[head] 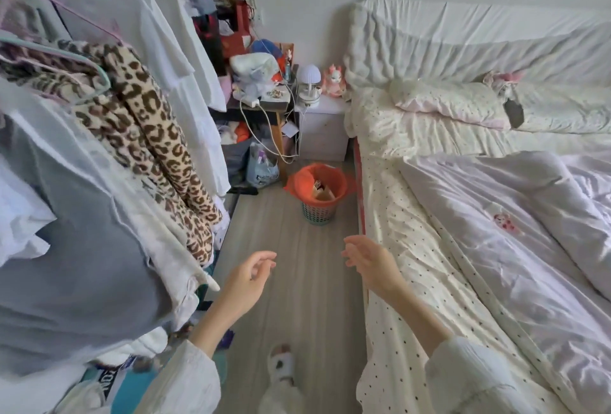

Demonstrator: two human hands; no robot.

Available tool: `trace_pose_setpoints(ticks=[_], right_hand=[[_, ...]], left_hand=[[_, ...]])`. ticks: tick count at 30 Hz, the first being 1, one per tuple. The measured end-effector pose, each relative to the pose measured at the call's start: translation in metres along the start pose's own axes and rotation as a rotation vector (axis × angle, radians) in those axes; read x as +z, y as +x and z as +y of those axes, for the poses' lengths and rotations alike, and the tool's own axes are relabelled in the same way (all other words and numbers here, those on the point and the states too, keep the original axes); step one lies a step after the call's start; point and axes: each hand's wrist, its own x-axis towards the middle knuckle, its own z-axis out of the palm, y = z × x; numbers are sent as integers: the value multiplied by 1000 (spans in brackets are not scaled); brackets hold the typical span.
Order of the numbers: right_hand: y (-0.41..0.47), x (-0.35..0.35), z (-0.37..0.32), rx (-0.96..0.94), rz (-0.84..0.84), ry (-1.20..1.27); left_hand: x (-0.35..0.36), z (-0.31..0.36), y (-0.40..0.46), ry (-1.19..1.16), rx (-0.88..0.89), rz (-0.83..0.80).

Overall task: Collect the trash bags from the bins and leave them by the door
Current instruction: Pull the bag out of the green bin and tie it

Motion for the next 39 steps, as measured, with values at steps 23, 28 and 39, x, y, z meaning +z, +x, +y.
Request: trace_pose_setpoints(ticks=[23,28,39], right_hand=[[532,10,60,327,-162,-171],[625,53,126,259,-222,-312],[720,201,334,-209,-67,-864]], left_hand=[[40,-76,522,35,-325,-237],[71,-142,620,154,-325,-238],[163,-327,738,632,371,-375]])
